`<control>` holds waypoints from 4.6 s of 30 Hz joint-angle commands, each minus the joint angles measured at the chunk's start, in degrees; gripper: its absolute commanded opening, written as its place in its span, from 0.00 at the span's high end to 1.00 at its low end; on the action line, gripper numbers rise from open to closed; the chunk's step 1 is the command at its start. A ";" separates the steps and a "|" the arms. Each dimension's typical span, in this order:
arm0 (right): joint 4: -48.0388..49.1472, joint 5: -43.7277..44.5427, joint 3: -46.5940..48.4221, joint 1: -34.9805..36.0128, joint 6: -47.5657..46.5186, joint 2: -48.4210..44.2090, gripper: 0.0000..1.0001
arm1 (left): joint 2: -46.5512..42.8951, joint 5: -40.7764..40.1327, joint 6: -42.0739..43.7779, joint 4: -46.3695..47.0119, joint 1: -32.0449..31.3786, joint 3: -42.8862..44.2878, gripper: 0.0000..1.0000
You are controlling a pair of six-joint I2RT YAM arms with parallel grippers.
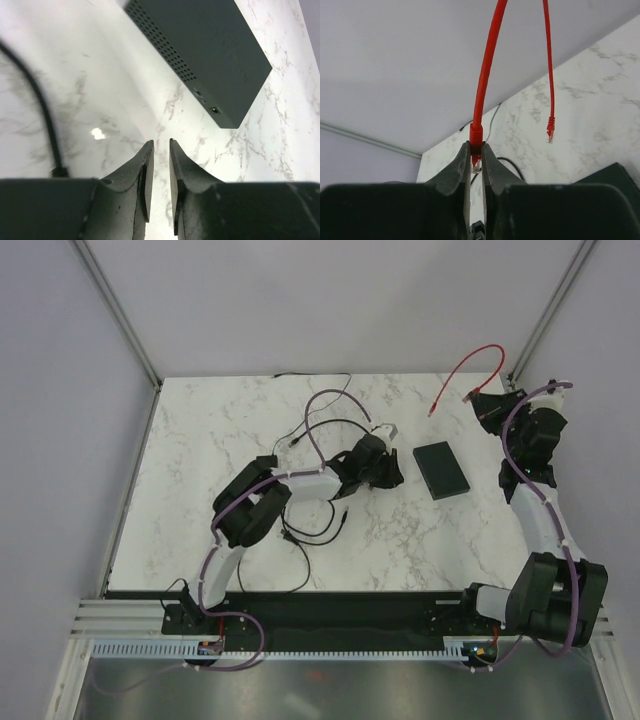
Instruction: Pull the plug from the switch port
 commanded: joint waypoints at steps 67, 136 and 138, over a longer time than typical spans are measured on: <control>10.06 5.50 1.62 33.31 11.26 33.61 0.37 | -30.22 -27.33 2.24 15.20 17.02 -32.12 0.69; -42.34 -2.13 14.28 -0.88 -26.64 23.84 0.20 | 12.05 -2.98 -17.71 -22.24 -1.00 28.43 0.62; -41.55 -2.66 13.23 -0.88 -26.03 23.85 0.21 | 12.84 -2.19 -17.44 -21.89 -0.91 30.09 0.57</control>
